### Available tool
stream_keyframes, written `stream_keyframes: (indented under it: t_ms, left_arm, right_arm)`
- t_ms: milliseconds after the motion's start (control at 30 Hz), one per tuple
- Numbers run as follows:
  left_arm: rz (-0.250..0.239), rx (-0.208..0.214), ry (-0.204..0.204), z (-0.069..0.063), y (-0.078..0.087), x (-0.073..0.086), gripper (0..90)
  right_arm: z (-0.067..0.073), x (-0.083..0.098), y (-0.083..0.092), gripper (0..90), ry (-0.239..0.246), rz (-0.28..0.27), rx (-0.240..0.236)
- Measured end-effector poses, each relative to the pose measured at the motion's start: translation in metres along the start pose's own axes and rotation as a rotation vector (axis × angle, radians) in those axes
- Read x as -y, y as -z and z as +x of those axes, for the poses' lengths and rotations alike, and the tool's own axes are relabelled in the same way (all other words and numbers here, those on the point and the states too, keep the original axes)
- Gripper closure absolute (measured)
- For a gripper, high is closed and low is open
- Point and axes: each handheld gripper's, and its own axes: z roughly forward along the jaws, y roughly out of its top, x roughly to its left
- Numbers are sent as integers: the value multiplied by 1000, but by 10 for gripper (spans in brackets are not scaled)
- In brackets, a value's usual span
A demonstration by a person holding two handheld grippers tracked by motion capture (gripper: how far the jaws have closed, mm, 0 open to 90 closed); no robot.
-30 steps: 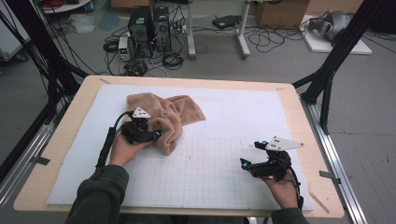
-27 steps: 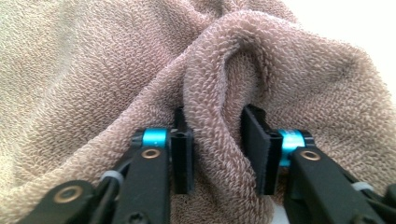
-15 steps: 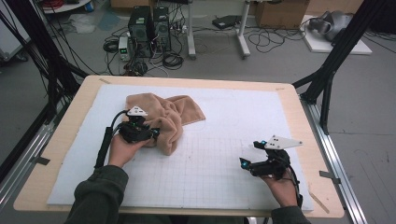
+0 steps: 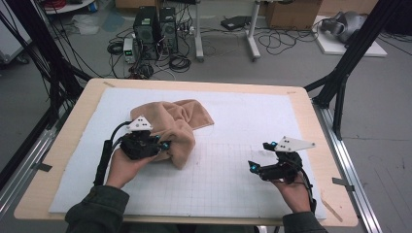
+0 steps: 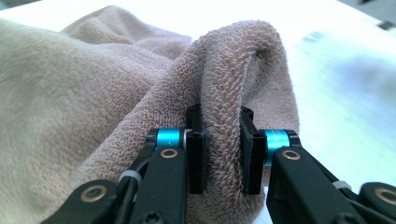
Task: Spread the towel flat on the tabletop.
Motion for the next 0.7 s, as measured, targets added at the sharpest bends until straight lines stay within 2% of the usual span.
stream_keyframes:
  t_ms: [67,200,267,333,367,400,467,500,600,700]
  left_arm:
    - [-9,13,-18,-9,4,-1,765]
    - [-25,69,-42,-29,11,3,764]
    - [-13,53,-60,-33,10,9,763]
    - [18,19,-64,-29,5,19,755]
    - [39,-1,-65,-25,1,24,755]
    - [54,-10,-50,-21,-2,29,746]
    - [76,-16,-39,-15,-4,37,682]
    - [77,-6,-32,-14,-3,40,638]
    - [61,1,-47,-16,4,41,481]
    - [51,8,-54,-15,14,42,388]
  right_arm:
    - [2,-3,-2,107,7,0,-7]
    - [8,-11,-8,107,13,1,-34]
    - [11,-15,-12,108,23,-6,-48]
    - [15,-19,-23,112,31,-4,-73]
    - [15,-19,-23,112,31,-4,-73]
    - [16,-20,-28,112,33,1,-84]
    - [20,-21,-37,113,37,11,-101]
    - [21,-23,-41,118,44,17,-109]
    - [26,-27,-53,159,54,24,-141]
    - [32,-36,-68,181,64,39,-177]
